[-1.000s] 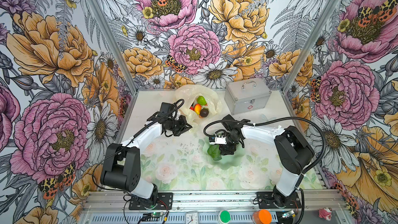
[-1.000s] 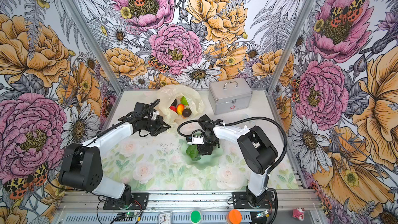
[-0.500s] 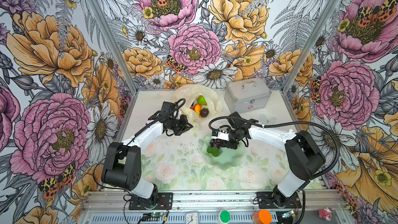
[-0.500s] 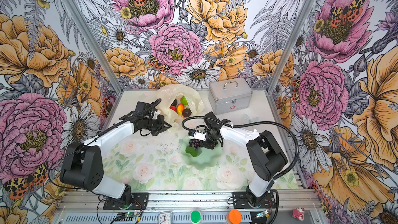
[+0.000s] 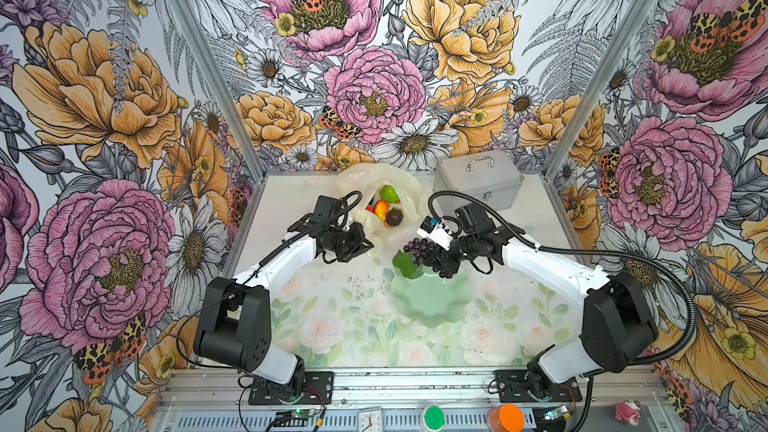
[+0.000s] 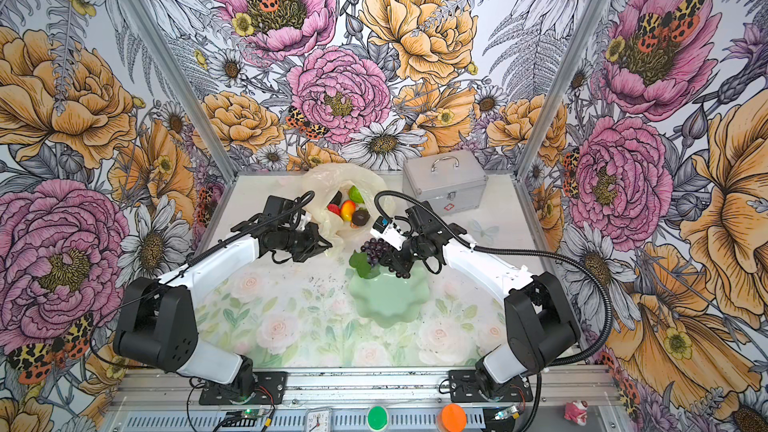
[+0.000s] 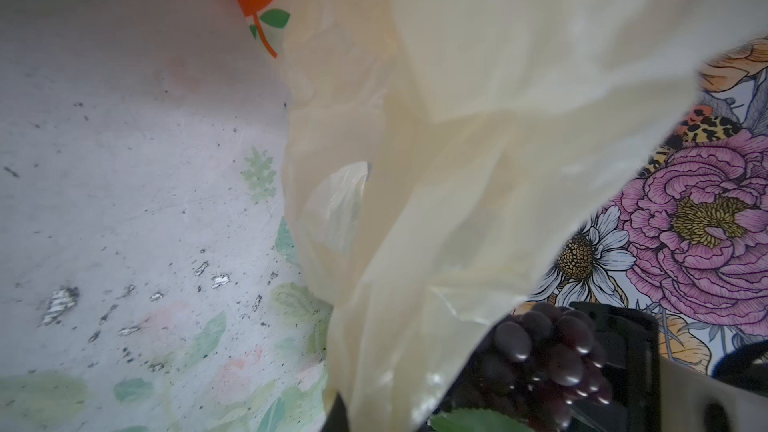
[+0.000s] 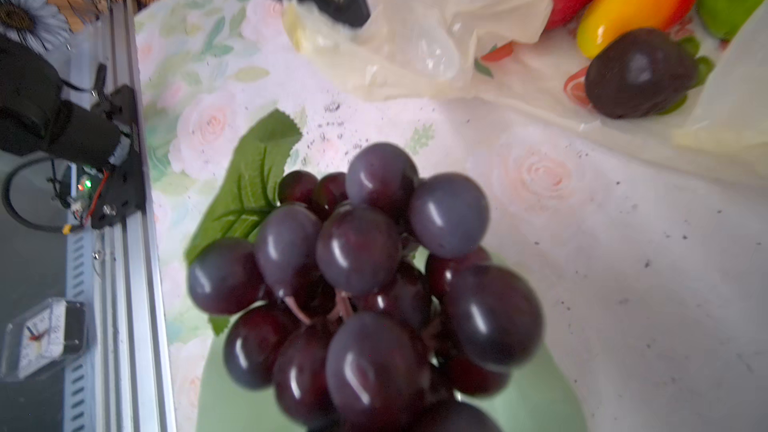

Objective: Place the fruits into the plastic bag
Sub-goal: 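Lift the dark grapes and carry them into the bag mouth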

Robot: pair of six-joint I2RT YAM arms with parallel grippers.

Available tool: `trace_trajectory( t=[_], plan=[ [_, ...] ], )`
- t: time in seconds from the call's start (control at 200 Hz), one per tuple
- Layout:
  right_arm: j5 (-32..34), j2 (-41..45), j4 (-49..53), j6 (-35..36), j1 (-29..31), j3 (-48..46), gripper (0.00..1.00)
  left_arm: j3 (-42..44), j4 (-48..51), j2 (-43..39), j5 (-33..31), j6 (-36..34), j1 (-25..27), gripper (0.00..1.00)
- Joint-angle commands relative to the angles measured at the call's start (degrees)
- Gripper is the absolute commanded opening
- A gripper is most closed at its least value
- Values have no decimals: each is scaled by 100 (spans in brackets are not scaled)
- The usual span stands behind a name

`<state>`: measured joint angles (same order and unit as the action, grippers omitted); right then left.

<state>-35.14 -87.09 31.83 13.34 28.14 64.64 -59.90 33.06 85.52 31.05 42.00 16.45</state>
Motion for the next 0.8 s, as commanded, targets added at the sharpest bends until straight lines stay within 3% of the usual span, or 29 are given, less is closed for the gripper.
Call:
trace_trajectory(
  t=[0.0,0.275,0.485,0.79],
  plan=[
    [-214,-209,-257,-1312,-37,720,17,-139,230,-336,-340,-265,103,0],
    [-46,-1722,-166,-2636,-39,2689,19,-393,585,-584,-721,-458,204,0],
    [171,-3083,613,-2732,131,4488,18,-745,676,-334,-839,-519,219,0],
    [145,-4464,1334,-3248,435,6092,20,-1543,895,204,-837,-767,312,0]
  ],
)
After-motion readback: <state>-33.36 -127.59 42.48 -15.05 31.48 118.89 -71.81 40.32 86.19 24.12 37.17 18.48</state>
